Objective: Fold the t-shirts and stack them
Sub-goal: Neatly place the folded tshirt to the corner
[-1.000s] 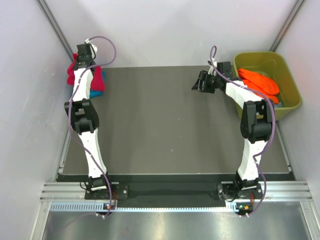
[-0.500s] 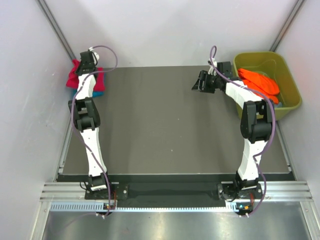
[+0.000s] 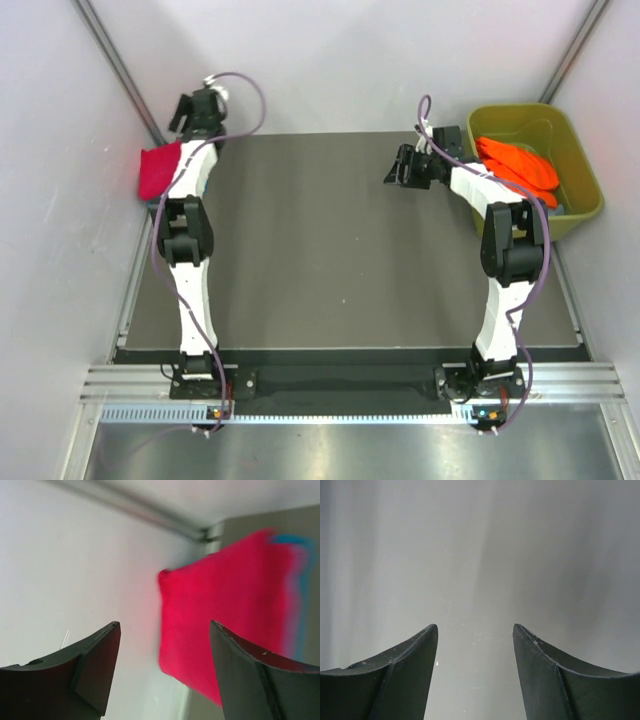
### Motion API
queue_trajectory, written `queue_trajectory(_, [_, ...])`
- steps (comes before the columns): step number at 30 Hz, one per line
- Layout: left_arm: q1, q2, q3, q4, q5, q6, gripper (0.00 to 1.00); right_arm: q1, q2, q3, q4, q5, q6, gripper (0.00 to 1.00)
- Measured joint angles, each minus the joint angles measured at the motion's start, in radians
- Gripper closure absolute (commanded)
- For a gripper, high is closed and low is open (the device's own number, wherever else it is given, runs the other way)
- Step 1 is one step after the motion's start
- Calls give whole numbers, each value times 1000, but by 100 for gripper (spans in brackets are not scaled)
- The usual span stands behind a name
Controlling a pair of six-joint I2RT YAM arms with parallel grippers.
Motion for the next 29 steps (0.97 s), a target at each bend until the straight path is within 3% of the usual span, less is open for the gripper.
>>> queue_trajectory(5, [-208,-275,-219,-44,110,-237,19,8,0,0,1,23,-1,36])
queue_trajectory(7, [-284,-355,-246,-98,204,-390,7,11,-3,0,0,39,-6,34])
queue_trajectory(8, [-309,-390,-251,-119,258,-472,1,13,-7,0,-1,47,-9,24])
queue_trajectory(10, [-330,-453,-285,-140,338,-606,1,16,-20,3,-4,74,-13,3])
queue_trajectory(14, [-333,-548,-397,-172,442,-756,1,31,-62,51,-18,206,-30,0])
queue_trajectory(22, [-343,-581,-579,-215,483,-785,1,48,-243,71,-41,487,-84,0])
queue_trajectory(29, [-339,-634,-608,-223,446,-740,1,49,-415,-6,-52,575,-124,0])
